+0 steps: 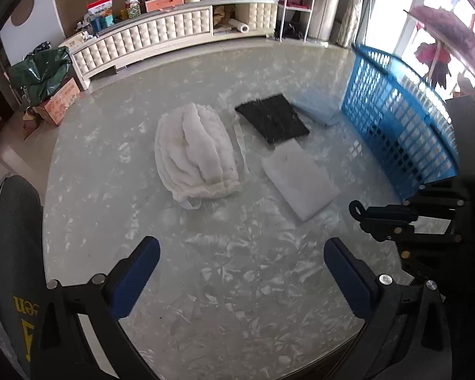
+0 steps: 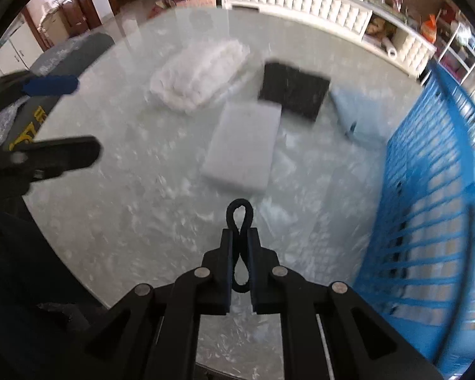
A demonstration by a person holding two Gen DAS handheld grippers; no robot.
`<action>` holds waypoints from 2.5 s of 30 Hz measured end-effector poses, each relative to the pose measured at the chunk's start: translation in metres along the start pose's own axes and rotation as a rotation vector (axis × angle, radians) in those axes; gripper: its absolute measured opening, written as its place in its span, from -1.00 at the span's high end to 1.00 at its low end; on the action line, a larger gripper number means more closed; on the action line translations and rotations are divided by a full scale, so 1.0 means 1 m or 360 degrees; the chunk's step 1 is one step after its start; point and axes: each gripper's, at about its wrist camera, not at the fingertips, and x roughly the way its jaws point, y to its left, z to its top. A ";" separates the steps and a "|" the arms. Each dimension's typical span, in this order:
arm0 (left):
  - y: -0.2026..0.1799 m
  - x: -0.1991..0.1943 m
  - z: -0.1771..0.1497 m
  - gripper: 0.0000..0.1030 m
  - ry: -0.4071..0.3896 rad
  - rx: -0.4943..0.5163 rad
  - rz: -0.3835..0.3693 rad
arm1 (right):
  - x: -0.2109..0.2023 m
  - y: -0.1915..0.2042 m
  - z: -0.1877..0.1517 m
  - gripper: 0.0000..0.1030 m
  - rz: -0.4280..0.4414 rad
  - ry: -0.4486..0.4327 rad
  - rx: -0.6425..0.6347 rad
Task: Organize soft objects
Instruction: 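Drop the black ring into the basket with the right tool while the left tool grasps the white foam pad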
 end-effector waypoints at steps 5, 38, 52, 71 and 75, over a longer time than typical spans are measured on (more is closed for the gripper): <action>0.001 -0.014 0.010 -1.00 -0.0088 -0.0073 -0.0048 | -0.037 -0.008 0.013 0.85 0.0001 -0.0122 -0.0022; -0.070 0.084 0.068 -1.00 0.0196 -0.0102 0.0026 | -0.066 -0.162 0.028 0.85 -0.0143 -0.0189 0.0273; -0.055 0.126 0.065 -1.00 0.0331 -0.0160 0.0134 | -0.041 -0.196 0.032 0.84 -0.0060 -0.0070 0.0391; -0.058 0.157 0.061 -0.56 0.0389 -0.0189 0.0151 | -0.036 -0.212 0.036 0.82 -0.0096 -0.0036 0.0415; -0.059 0.153 0.063 -0.17 0.0374 -0.0179 0.0142 | -0.036 -0.212 0.035 0.78 -0.0106 -0.0027 0.0407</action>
